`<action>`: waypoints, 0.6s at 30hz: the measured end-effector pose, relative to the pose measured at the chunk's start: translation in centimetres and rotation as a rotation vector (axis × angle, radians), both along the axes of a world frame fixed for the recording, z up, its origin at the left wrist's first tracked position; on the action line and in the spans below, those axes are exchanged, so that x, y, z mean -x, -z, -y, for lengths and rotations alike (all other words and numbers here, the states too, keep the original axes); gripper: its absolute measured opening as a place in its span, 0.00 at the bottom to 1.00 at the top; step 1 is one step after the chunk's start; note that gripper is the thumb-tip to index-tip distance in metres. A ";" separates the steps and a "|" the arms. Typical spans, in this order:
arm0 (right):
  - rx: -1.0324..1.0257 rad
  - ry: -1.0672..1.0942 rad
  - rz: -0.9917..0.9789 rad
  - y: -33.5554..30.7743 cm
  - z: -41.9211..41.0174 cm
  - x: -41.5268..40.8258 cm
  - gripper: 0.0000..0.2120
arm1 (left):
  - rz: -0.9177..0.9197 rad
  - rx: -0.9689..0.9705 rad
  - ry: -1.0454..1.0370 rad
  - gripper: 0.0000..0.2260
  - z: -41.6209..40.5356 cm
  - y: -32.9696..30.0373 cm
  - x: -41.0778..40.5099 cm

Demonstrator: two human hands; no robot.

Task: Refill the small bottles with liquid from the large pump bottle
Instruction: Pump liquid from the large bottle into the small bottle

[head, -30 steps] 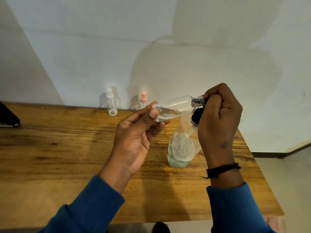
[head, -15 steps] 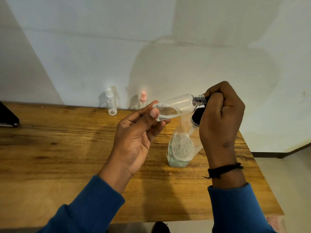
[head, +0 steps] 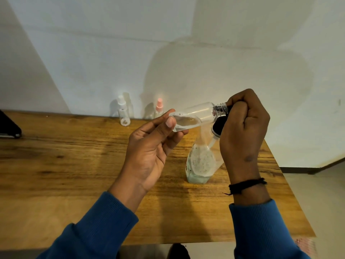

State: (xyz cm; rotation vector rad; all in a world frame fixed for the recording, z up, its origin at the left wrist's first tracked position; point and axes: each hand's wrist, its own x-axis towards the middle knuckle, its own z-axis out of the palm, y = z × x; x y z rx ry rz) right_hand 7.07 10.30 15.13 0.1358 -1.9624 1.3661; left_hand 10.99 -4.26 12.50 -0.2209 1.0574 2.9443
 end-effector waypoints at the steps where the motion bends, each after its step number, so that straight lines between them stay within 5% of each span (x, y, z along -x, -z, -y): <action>1: 0.007 -0.006 0.007 0.1 0.0 0.0 0.12 | 0.003 0.001 -0.002 0.14 0.0 0.0 0.0; 18: 0.032 -0.005 0.015 -0.1 0.0 -0.2 0.11 | 0.002 0.004 0.005 0.18 -0.2 0.0 0.1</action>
